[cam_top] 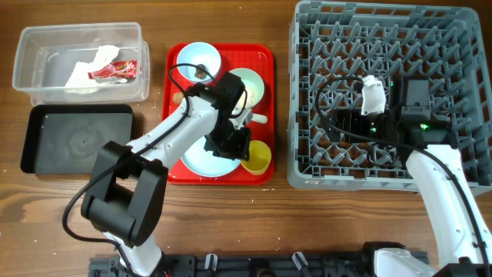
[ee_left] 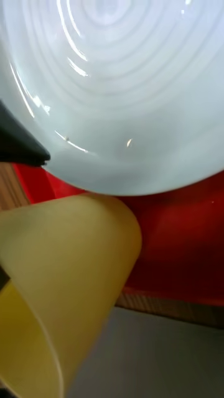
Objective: Sort waste into correct bins and load items into the dishwasher rack
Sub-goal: 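Reach the left gripper to the yellow cup and grasp it, then lift the yellow cup and hand it to the right gripper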
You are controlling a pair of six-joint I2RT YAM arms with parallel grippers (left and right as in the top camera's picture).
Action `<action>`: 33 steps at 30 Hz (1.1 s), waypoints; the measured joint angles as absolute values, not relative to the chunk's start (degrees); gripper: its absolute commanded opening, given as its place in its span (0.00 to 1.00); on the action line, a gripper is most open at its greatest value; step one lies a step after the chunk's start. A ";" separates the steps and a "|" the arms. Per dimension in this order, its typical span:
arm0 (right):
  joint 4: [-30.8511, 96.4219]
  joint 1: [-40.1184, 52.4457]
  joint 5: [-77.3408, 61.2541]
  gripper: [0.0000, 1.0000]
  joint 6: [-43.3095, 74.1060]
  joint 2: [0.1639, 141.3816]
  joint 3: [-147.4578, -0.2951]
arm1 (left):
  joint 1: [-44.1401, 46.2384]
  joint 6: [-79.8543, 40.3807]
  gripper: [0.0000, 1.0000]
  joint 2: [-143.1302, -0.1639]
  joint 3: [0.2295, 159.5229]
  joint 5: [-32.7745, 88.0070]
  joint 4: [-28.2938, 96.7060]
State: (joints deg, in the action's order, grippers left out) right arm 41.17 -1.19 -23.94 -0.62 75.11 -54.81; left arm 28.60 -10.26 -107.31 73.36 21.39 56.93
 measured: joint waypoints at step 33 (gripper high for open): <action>-7.99 7.46 -72.42 0.96 14.98 75.18 -55.02 | 9.30 -13.72 0.04 -98.61 83.11 84.23 50.92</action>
